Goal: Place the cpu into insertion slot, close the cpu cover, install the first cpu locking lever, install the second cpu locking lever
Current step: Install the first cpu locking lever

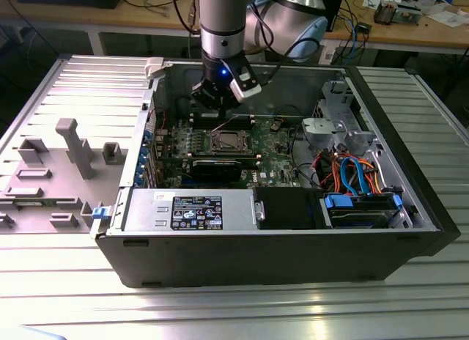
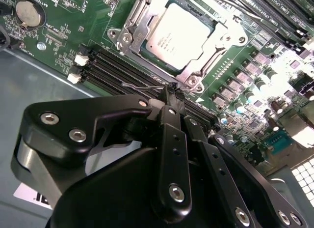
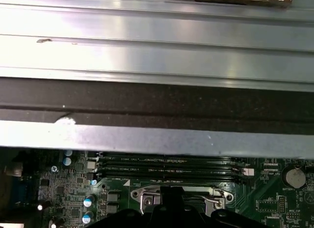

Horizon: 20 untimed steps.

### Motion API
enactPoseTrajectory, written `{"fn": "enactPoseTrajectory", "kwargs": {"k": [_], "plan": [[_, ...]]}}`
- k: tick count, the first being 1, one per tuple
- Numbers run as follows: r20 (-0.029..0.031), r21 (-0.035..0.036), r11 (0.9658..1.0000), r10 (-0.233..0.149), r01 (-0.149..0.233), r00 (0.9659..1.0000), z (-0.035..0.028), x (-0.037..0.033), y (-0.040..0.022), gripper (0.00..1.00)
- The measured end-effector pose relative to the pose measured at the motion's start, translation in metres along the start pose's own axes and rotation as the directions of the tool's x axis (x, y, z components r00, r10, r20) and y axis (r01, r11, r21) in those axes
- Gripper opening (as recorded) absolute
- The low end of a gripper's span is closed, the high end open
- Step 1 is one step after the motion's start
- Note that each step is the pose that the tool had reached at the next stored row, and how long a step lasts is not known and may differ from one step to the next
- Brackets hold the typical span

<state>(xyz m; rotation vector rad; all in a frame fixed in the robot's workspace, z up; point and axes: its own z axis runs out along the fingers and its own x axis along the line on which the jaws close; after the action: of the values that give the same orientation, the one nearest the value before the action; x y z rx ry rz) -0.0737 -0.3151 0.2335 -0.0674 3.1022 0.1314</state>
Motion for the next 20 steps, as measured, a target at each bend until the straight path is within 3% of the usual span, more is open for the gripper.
{"fn": "enactPoseTrajectory", "kwargs": {"k": [11,20], "plan": [[0.0015,0.0007,0.9998,0.017,-0.017,0.9998,0.0029,-0.0041,0.0009,0.11],[0.0021,0.0009,0.9997,0.025,-0.025,0.9997,0.0066,-0.0151,0.003,0.11]]}}
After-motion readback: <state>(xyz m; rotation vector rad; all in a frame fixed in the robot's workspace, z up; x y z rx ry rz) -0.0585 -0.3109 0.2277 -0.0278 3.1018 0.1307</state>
